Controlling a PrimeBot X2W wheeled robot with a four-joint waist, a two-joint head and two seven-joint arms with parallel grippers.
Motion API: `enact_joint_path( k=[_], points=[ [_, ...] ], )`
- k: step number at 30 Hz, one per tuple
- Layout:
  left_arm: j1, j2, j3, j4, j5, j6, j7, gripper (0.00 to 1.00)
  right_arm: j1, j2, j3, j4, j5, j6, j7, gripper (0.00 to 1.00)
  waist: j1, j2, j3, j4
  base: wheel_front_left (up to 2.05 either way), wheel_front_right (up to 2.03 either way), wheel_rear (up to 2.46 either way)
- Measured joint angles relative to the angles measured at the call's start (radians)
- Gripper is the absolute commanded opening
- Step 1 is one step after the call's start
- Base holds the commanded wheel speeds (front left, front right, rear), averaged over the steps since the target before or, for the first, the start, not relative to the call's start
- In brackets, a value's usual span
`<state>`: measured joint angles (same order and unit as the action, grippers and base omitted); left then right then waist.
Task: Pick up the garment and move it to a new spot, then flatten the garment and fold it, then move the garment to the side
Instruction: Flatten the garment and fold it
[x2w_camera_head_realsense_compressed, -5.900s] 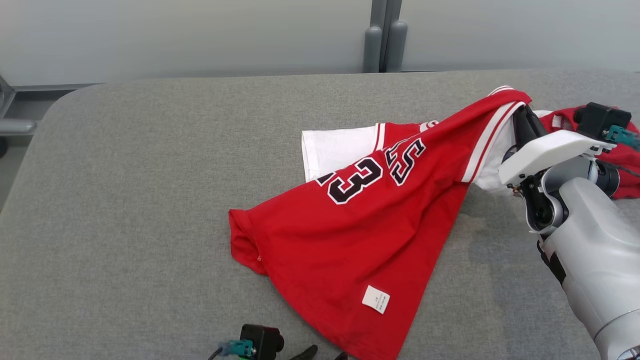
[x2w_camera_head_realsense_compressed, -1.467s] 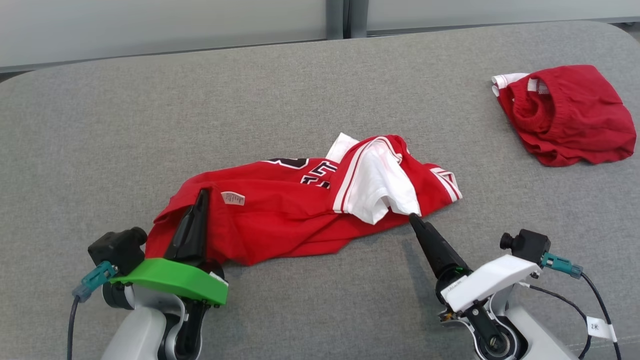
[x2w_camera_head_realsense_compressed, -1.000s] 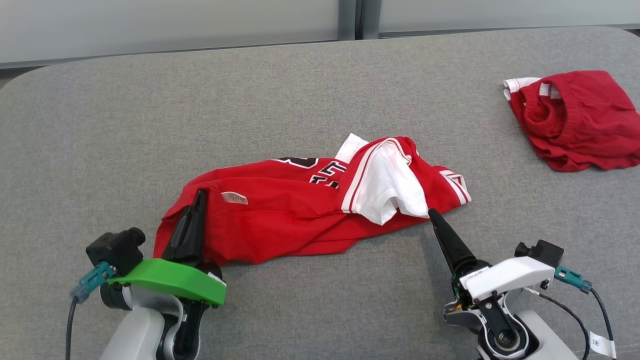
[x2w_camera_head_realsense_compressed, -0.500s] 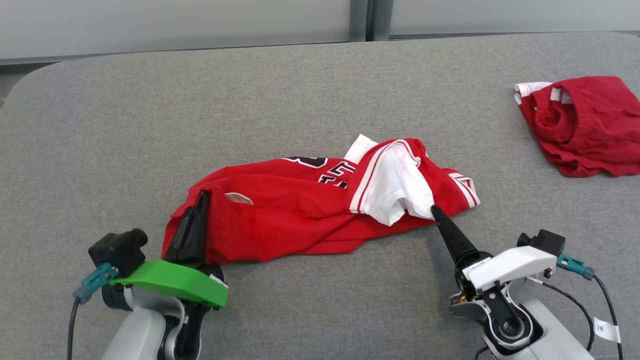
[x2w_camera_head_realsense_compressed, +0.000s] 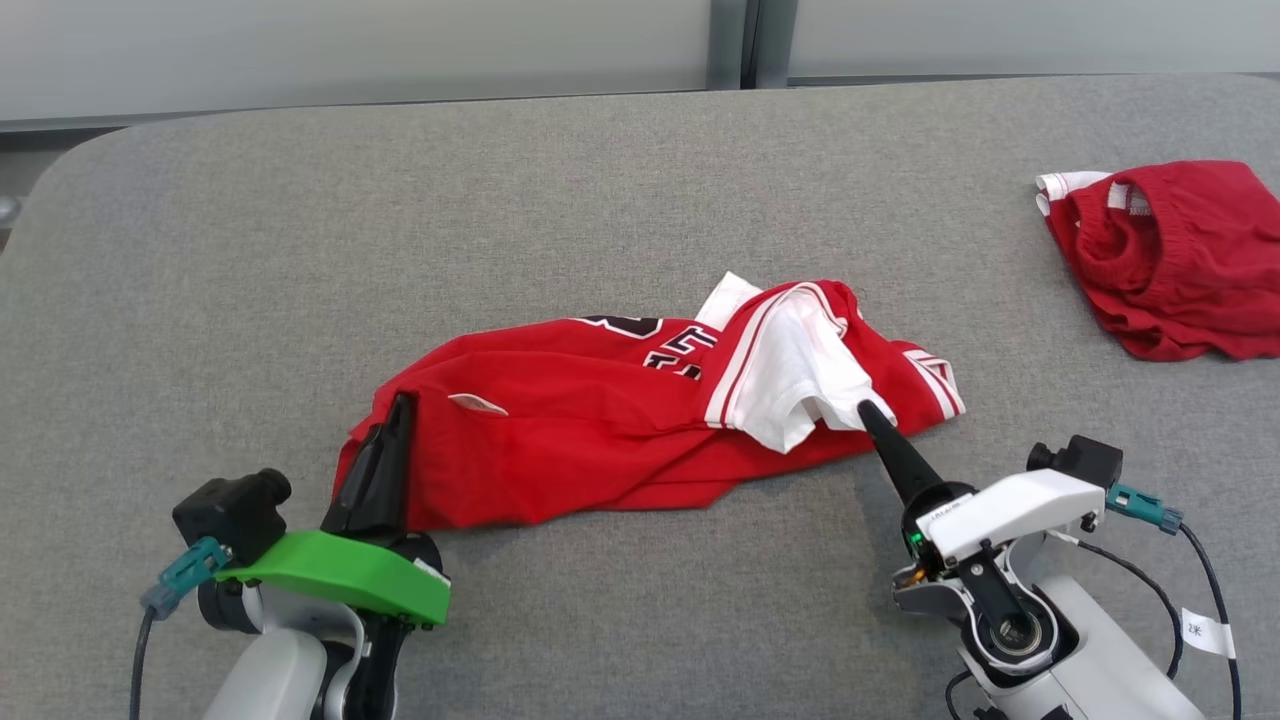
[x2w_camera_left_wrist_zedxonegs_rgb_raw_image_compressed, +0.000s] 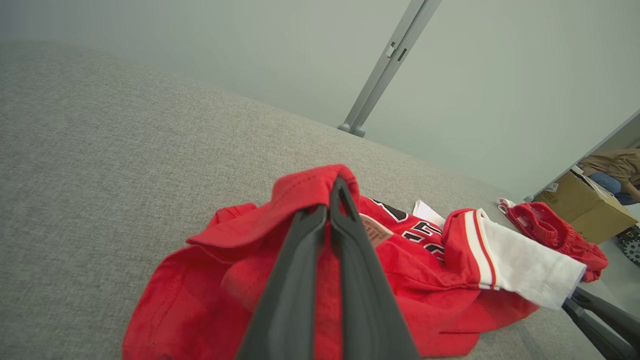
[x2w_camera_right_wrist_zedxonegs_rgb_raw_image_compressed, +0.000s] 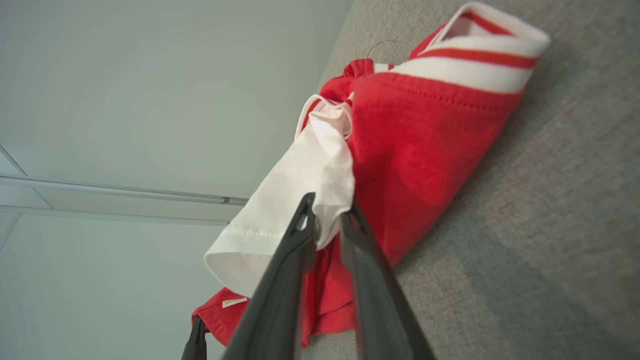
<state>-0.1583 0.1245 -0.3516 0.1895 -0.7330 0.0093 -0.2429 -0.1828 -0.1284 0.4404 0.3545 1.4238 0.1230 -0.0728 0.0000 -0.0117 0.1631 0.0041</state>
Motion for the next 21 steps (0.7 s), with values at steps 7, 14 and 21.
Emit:
enact_joint_path(
  k=[7, 14, 21],
  points=[
    [0.006, 0.008, 0.009, -0.003, 0.000, 0.001, 0.000, 0.00, -0.047, 0.001, -0.001, 0.051, -0.007, 0.000, -0.005, 0.06, 0.0000, 0.0000, 0.004, -0.008, 0.00, 0.00, 0.00],
    [0.007, 0.007, 0.016, -0.009, 0.000, 0.001, 0.000, 0.00, -0.121, -0.006, -0.007, 0.074, -0.050, 0.000, -0.048, 0.00, 0.0000, 0.0000, 0.007, -0.009, 0.00, 0.00, 0.00],
    [-0.006, 0.017, 0.030, -0.044, 0.003, -0.008, 0.000, 0.00, -0.229, -0.057, -0.018, -0.039, -0.132, 0.000, -0.131, 0.00, 0.0000, 0.0000, -0.007, -0.010, 0.00, 0.00, 0.00]
  ],
)
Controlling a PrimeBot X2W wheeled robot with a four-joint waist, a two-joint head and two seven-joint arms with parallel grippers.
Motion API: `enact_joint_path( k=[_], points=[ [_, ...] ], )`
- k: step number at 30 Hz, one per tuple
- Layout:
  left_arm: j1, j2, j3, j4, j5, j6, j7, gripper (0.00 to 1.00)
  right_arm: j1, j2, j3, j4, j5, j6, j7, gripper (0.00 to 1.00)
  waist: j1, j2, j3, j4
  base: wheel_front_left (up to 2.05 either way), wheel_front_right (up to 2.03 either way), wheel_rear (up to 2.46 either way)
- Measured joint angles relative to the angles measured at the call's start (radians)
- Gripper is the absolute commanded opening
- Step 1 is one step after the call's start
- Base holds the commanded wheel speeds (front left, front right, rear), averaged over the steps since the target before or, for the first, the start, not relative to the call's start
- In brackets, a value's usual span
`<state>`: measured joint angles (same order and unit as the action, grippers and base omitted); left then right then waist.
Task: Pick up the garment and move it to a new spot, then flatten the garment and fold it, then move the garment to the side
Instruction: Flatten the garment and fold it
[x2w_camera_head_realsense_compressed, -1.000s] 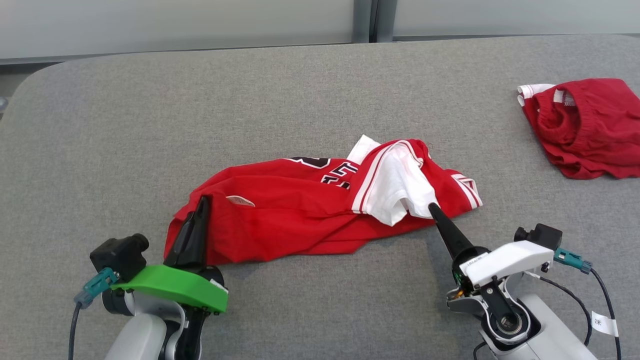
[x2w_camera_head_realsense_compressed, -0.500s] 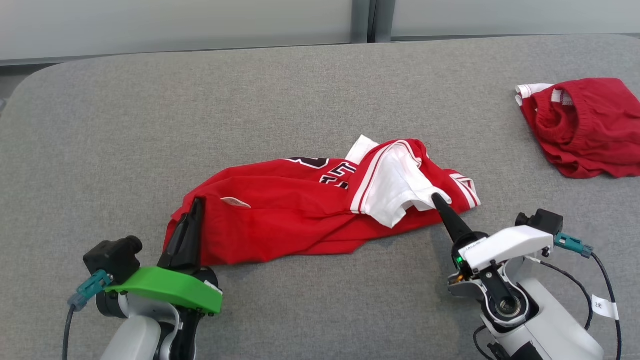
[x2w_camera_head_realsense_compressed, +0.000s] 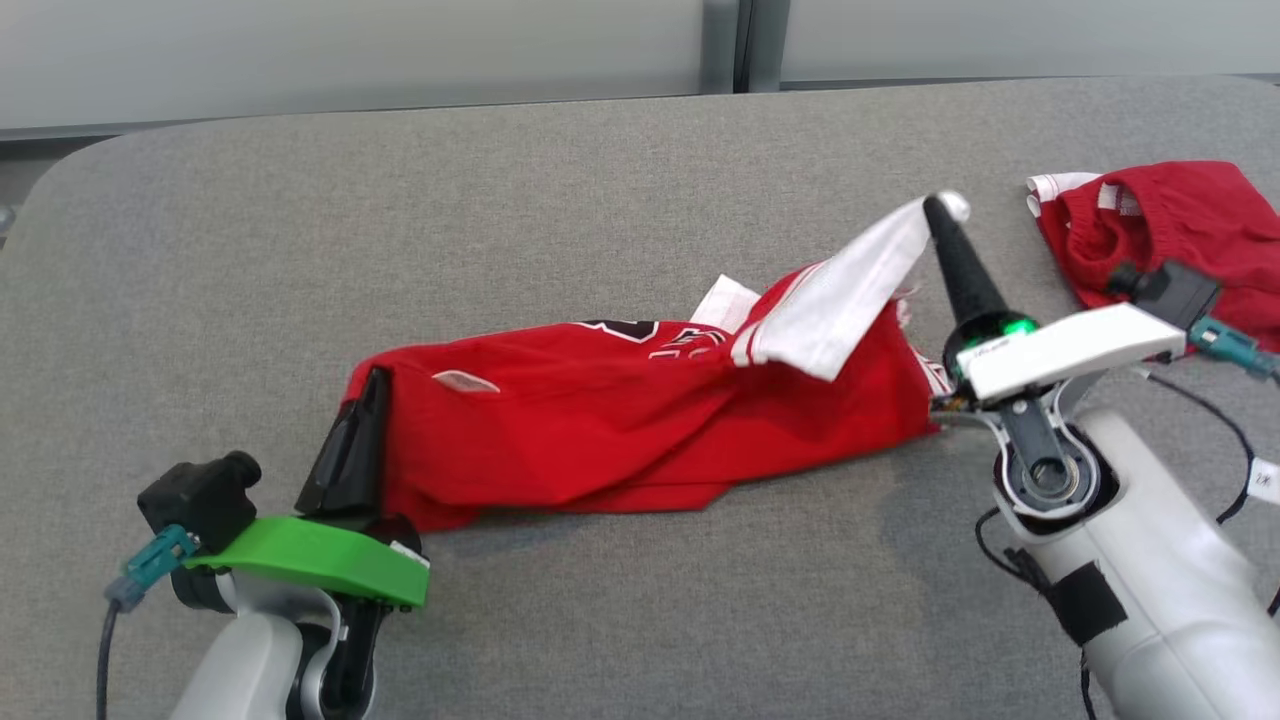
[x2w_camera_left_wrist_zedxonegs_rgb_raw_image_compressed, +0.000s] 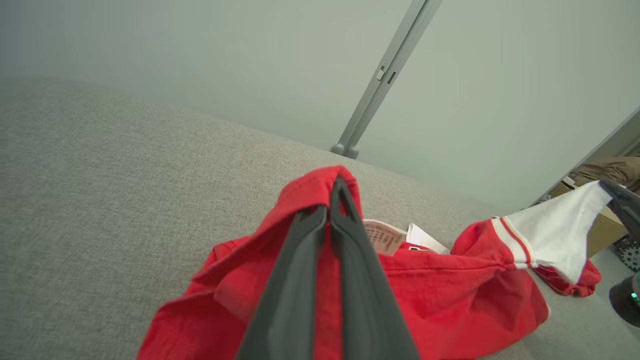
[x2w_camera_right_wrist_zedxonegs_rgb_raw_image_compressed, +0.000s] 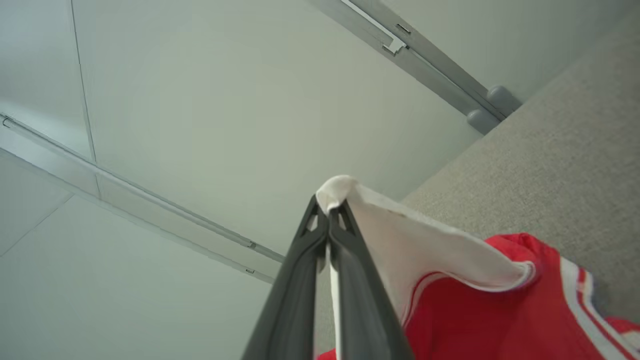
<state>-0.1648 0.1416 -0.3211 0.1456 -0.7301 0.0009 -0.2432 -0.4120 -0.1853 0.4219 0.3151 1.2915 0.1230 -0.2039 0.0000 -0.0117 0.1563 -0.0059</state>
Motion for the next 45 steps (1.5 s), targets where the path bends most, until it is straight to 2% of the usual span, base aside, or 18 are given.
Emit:
enact_joint_path(
  k=[11, 21, 30, 33, 36, 40, 43, 45],
  points=[
    [-0.071, 0.053, 0.066, -0.140, 0.023, -0.010, -0.005, 0.00, -0.084, -0.118, -0.086, -0.234, -0.099, 0.000, -0.045, 0.00, 0.0000, 0.0000, -0.050, -0.033, 0.00, 0.00, 0.00],
    [-0.198, 0.135, 0.135, -0.371, 0.067, -0.019, -0.005, 0.00, -0.113, -0.190, -0.156, -0.430, -0.200, 0.000, -0.051, 0.00, 0.0000, 0.0000, -0.118, -0.072, 0.00, 0.00, 0.00],
    [-0.199, 0.251, 0.154, -0.404, 0.041, -0.009, 0.188, 0.00, -0.105, -0.224, -0.245, -0.542, -0.227, 0.000, -0.051, 0.00, 0.0000, 0.0000, -0.168, -0.107, 0.00, 0.00, 0.00],
    [-0.198, 0.240, 0.120, -0.443, -0.021, -0.011, 0.238, 0.00, -0.089, -0.222, -0.260, -0.568, -0.227, 0.000, -0.051, 0.00, 0.0000, 0.0000, -0.173, -0.111, 0.00, 0.00, 0.00],
    [-0.196, 0.236, 0.112, -0.444, -0.031, -0.009, 0.273, 0.00, -0.077, -0.221, -0.265, -0.570, -0.227, -0.004, -0.052, 0.00, 0.0000, 0.0000, -0.175, -0.111, 0.00, 0.00, 0.00],
    [-0.175, 0.260, 0.105, -0.386, -0.031, 0.024, 0.359, 0.00, -0.069, -0.220, -0.262, -0.566, -0.227, -0.021, -0.052, 0.00, 0.0000, 0.0000, -0.175, -0.108, 0.00, 0.00, 0.00],
    [-0.161, 0.285, 0.061, -0.340, -0.031, 0.027, 0.441, 0.00, -0.070, -0.221, -0.241, -0.546, -0.230, -0.030, -0.050, 0.00, 0.0000, 0.0000, -0.174, -0.104, 0.00, 0.00, 0.00],
    [-0.162, 0.282, 0.050, -0.333, -0.031, 0.027, 0.453, 0.00, -0.071, -0.219, -0.226, -0.533, -0.237, -0.031, -0.045, 0.00, 0.0000, 0.0000, -0.173, -0.102, 0.00, 0.00, 0.00]
  ],
)
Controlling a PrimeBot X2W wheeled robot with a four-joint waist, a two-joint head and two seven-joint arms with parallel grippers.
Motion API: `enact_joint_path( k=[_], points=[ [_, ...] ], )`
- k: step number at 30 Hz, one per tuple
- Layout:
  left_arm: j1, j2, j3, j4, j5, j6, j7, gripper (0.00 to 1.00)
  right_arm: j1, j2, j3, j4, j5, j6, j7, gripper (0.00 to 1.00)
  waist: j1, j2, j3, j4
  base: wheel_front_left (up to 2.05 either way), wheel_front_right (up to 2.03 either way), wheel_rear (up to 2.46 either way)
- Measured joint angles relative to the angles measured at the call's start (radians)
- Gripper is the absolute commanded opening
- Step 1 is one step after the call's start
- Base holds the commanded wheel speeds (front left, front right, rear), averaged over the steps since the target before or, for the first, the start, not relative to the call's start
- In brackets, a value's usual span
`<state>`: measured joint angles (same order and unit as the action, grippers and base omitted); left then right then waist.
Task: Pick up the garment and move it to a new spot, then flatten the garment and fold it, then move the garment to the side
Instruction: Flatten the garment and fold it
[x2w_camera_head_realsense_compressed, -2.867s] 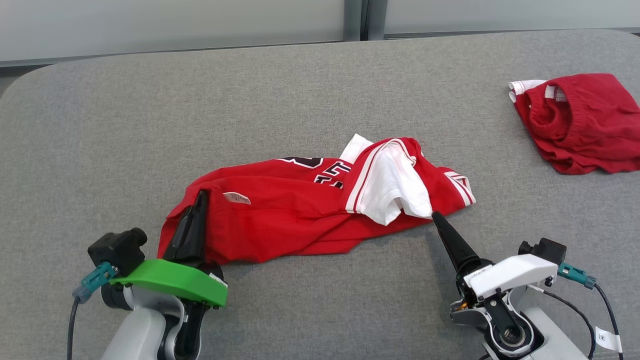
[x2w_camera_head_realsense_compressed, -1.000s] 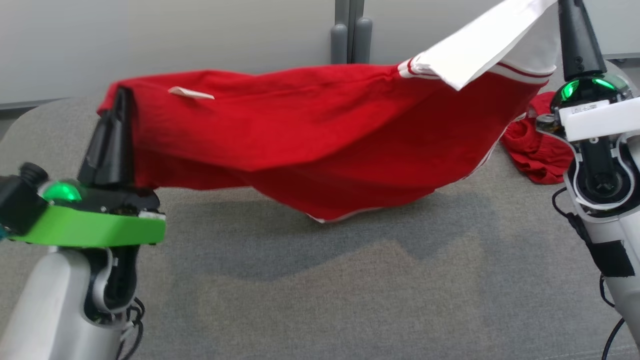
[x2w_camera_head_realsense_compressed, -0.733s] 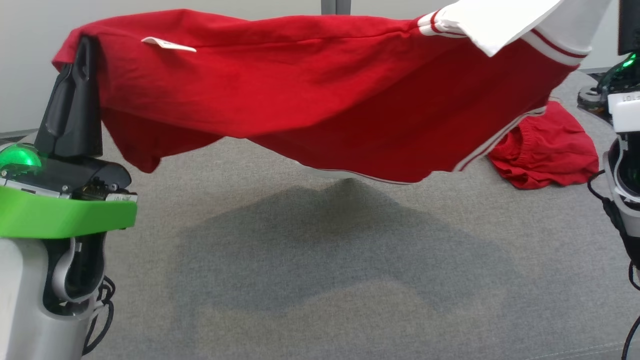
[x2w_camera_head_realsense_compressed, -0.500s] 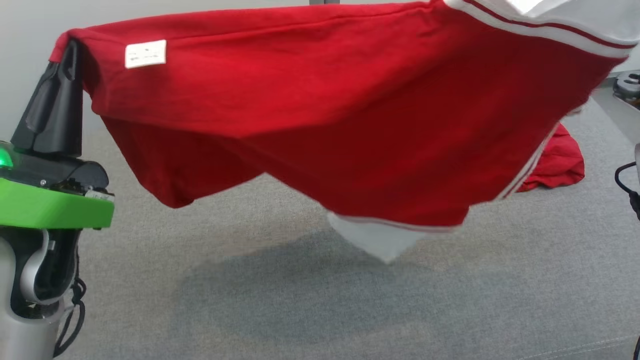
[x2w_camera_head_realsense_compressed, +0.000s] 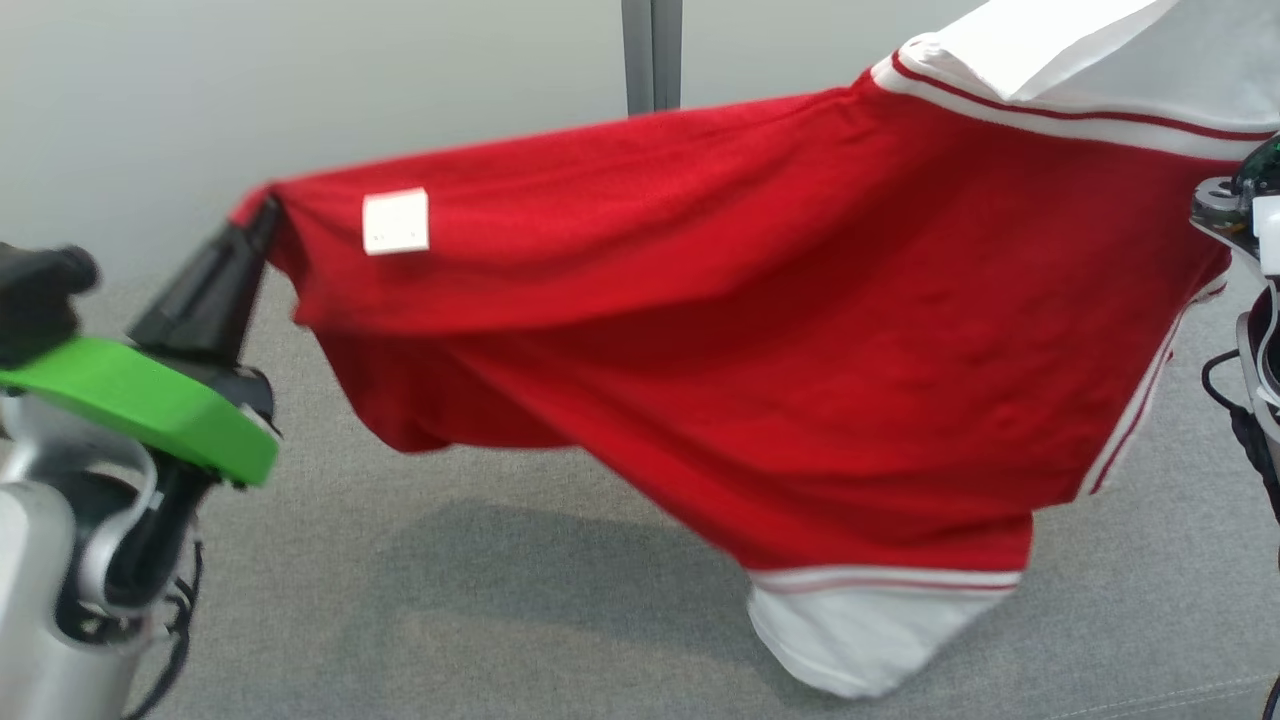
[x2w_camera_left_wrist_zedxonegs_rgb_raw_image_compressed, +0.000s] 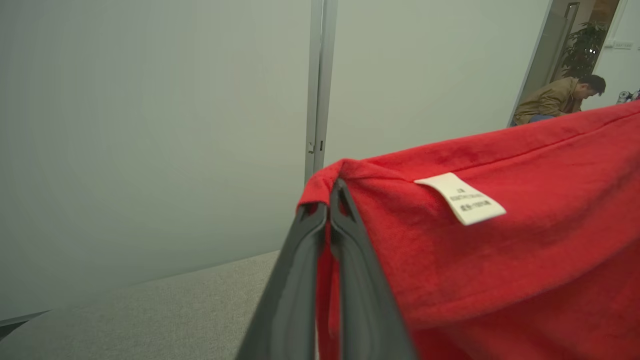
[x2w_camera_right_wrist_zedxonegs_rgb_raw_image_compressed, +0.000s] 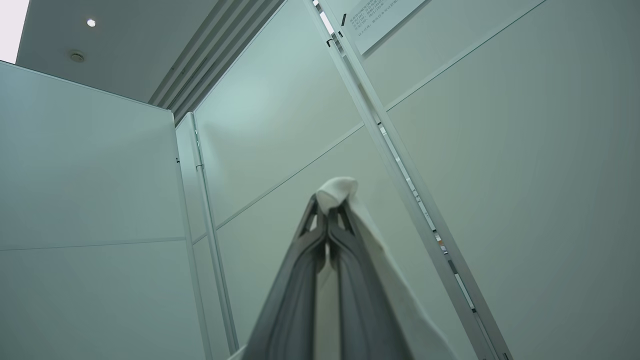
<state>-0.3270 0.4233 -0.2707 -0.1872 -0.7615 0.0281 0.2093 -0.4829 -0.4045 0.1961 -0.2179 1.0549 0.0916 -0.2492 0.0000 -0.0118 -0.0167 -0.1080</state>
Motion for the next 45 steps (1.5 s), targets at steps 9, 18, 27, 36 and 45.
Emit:
enact_joint_path(
  k=[9, 18, 27, 36, 45],
  points=[
    [-0.120, -0.025, -0.032, -0.044, -0.006, -0.020, -0.012, 0.00, -0.055, 0.034, 0.008, 0.010, -0.029, -0.013, -0.004, 0.00, 0.0000, 0.0000, 0.005, 0.007, 0.00, 0.00, 0.00],
    [-0.039, -0.022, -0.023, -0.006, -0.008, -0.009, 0.015, 0.00, -0.042, 0.046, 0.010, 0.035, -0.031, -0.016, -0.005, 0.00, 0.0000, 0.0000, 0.007, 0.013, 0.00, 0.00, 0.00],
    [-0.042, -0.030, -0.026, -0.009, -0.028, -0.009, 0.038, 0.00, -0.042, 0.055, 0.011, 0.062, -0.035, -0.027, -0.005, 0.00, 0.0000, 0.0000, 0.010, 0.016, 0.00, 0.00, 0.00],
    [-0.062, -0.020, -0.035, 0.078, -0.046, 0.001, 0.114, 0.00, -0.071, 0.051, 0.034, 0.171, -0.054, -0.049, 0.021, 0.00, 0.0000, 0.0000, 0.019, 0.014, 0.00, 0.00, 0.00],
    [-0.058, -0.031, -0.071, 0.132, -0.088, 0.008, 0.167, 0.00, -0.065, 0.074, 0.102, 0.286, -0.052, -0.057, 0.070, 0.00, 0.0000, 0.0000, 0.050, 0.019, 0.00, 0.00, 0.00]
  ],
)
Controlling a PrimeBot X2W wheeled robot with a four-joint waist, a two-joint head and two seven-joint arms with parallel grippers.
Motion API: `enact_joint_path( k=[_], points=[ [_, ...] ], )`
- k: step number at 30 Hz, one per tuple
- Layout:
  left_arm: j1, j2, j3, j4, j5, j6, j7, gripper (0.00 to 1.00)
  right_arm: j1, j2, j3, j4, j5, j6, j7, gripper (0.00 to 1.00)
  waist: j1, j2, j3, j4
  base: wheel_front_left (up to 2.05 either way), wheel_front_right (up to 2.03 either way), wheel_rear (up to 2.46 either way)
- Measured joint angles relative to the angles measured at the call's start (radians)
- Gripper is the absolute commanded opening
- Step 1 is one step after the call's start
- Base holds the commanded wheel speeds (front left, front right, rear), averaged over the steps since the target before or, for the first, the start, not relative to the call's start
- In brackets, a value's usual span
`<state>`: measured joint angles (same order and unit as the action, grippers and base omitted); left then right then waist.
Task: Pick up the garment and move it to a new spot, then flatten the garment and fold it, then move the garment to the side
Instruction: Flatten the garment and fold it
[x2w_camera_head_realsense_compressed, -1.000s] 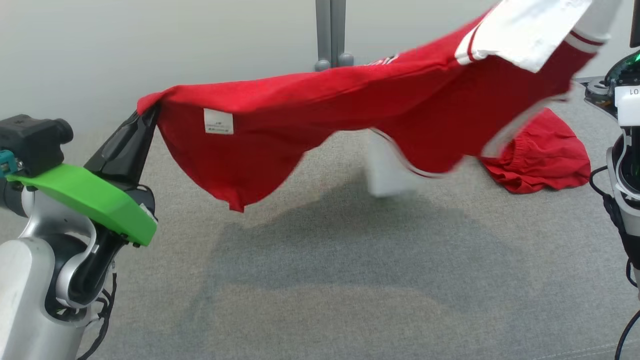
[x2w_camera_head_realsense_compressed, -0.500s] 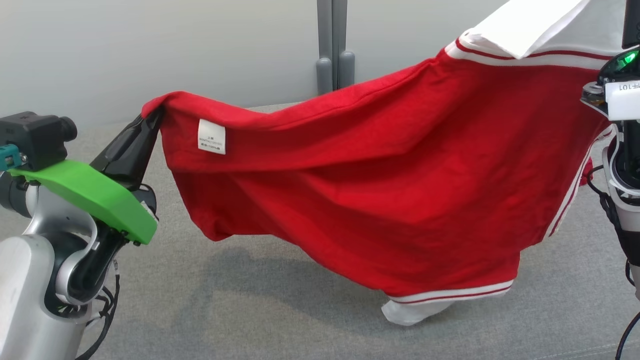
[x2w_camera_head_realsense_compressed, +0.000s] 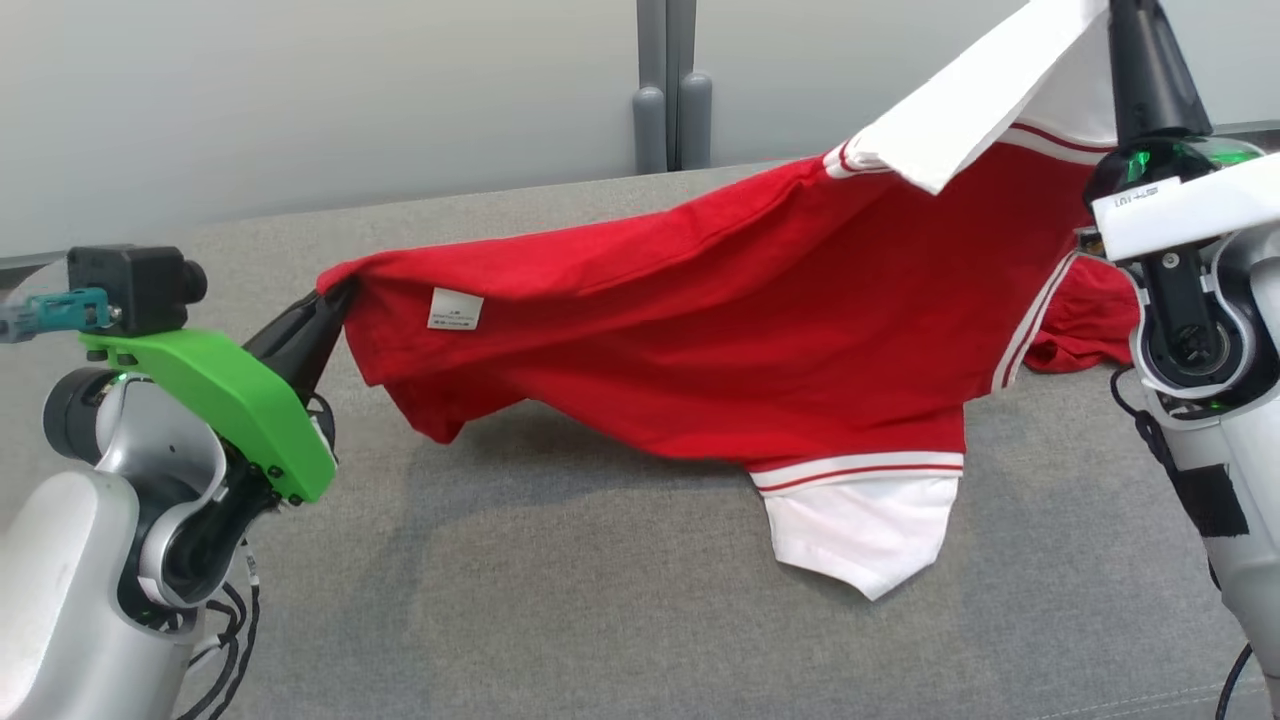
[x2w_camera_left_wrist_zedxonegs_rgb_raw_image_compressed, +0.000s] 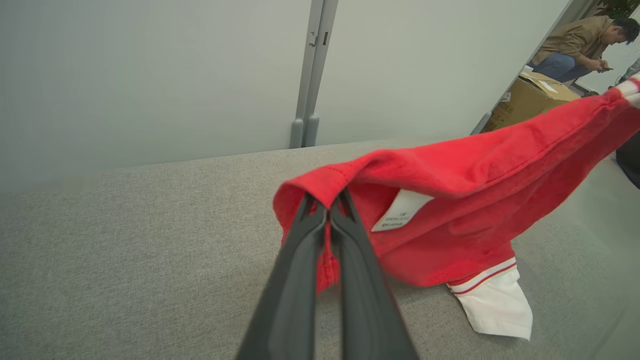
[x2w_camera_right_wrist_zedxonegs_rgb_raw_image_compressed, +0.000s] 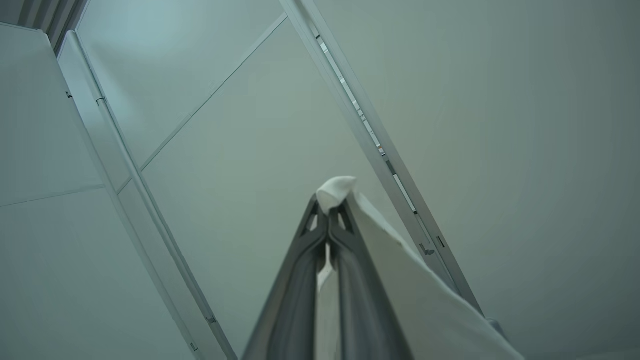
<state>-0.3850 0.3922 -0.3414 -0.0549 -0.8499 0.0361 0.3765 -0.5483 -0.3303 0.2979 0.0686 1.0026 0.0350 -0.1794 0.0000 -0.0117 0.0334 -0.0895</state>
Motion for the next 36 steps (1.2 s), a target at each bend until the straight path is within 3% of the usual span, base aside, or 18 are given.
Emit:
enact_joint_path(
  k=[9, 16, 23, 28, 35, 36],
  points=[
    [0.108, -0.039, -0.029, -0.148, -0.028, -0.028, -0.038, 0.00, 0.071, -0.012, 0.002, -0.094, 0.019, 0.035, -0.001, 0.00, 0.0000, 0.0000, 0.030, 0.012, 0.00, 0.00, 0.00],
    [0.139, -0.037, 0.012, -0.244, -0.040, -0.021, -0.071, 0.00, 0.080, -0.035, -0.093, -0.196, 0.054, 0.023, -0.022, 0.00, 0.0000, 0.0000, 0.061, 0.017, 0.00, 0.00, 0.00],
    [0.145, -0.075, -0.005, -0.105, -0.061, 0.010, -0.070, 0.00, 0.088, -0.041, -0.032, -0.007, 0.029, -0.038, 0.029, 0.00, 0.0000, 0.0000, 0.101, 0.033, 0.00, 0.00, 0.00],
    [0.142, -0.148, -0.091, -0.005, -0.049, 0.010, -0.069, 0.00, 0.088, -0.018, 0.018, 0.102, -0.013, -0.063, 0.044, 0.00, 0.0000, 0.0000, 0.143, 0.045, 0.00, 0.00, 0.00],
    [0.079, -0.194, -0.124, 0.116, 0.008, 0.014, -0.089, 0.00, 0.057, 0.026, 0.048, 0.152, -0.030, -0.064, 0.042, 0.00, 0.0000, 0.0000, 0.203, 0.060, 0.00, 0.00, 0.00],
    [0.060, -0.197, -0.122, 0.130, 0.017, 0.017, -0.101, 0.04, 0.046, 0.028, 0.050, 0.158, -0.035, -0.063, 0.039, 0.00, 0.0000, 0.0000, 0.213, 0.062, 0.00, 0.00, 0.00]
  ],
)
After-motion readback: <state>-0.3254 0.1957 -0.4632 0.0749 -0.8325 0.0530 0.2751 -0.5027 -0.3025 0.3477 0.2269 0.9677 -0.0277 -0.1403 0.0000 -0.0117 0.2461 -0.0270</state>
